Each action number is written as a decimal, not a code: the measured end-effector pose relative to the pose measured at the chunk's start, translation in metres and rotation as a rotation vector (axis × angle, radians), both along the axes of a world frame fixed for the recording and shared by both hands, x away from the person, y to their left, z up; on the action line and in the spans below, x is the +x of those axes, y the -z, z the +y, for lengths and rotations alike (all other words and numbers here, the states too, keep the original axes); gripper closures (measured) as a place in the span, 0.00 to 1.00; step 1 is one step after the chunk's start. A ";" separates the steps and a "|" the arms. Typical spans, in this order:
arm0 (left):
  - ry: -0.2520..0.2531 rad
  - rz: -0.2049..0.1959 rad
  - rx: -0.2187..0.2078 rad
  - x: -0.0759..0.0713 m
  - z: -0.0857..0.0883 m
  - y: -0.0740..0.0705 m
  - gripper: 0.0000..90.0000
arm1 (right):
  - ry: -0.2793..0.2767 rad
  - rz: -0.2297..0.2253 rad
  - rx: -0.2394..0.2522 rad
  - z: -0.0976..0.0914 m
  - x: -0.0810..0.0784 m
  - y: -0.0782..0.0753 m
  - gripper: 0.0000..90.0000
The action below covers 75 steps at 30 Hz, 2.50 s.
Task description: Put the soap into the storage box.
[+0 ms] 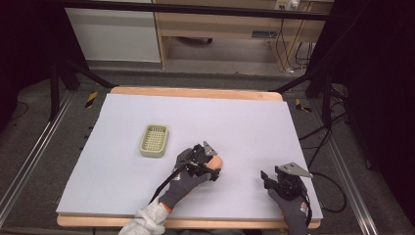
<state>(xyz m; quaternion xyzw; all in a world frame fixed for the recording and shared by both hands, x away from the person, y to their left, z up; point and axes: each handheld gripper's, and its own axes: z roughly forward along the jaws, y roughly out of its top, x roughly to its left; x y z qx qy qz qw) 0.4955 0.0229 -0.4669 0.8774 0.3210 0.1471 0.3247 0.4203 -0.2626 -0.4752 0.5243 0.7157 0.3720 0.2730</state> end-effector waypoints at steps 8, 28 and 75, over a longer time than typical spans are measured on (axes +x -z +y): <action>-0.003 0.008 0.018 0.001 -0.003 0.005 0.26 | 0.000 0.002 0.001 0.000 0.000 0.000 0.48; 0.013 0.042 0.011 0.003 -0.004 0.006 0.34 | 0.001 0.010 0.014 0.000 0.000 0.000 0.48; -0.034 -0.025 -0.045 -0.017 0.067 -0.045 0.35 | 0.008 0.003 0.009 -0.001 0.000 0.000 0.48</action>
